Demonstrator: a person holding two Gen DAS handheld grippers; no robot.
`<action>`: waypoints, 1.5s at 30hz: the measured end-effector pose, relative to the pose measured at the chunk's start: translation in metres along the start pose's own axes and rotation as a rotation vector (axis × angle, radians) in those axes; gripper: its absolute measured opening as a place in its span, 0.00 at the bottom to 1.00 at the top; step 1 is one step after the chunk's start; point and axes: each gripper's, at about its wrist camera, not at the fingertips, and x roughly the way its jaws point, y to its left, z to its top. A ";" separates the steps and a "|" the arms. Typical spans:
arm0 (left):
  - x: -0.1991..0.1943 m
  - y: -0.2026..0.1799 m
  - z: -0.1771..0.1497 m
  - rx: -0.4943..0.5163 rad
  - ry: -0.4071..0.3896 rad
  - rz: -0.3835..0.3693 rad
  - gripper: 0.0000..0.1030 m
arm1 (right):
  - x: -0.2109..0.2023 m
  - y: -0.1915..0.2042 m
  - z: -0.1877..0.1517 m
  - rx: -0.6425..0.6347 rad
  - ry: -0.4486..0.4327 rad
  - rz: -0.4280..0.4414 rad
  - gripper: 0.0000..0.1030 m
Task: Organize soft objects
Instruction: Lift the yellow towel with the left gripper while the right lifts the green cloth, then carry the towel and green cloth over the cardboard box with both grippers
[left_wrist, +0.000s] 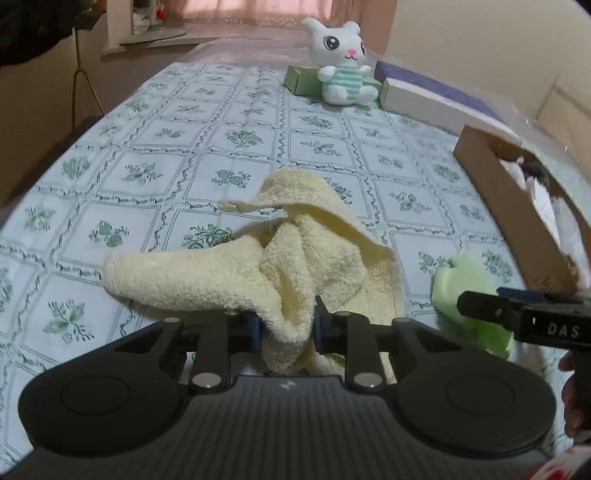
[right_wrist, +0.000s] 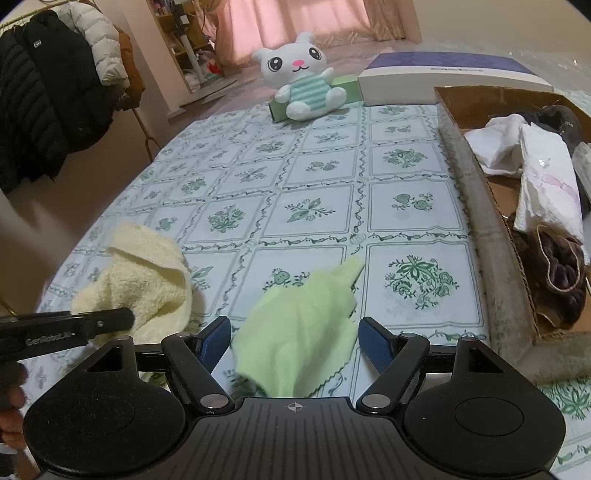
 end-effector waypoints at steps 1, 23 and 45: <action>0.000 -0.002 0.001 0.011 0.002 0.008 0.22 | 0.002 0.000 0.000 -0.003 0.000 -0.009 0.74; -0.020 -0.026 0.006 0.084 -0.020 0.020 0.19 | -0.016 0.002 -0.001 -0.070 -0.004 -0.037 0.09; -0.076 -0.105 0.040 0.247 -0.174 -0.112 0.17 | -0.108 -0.024 0.025 -0.005 -0.197 -0.042 0.09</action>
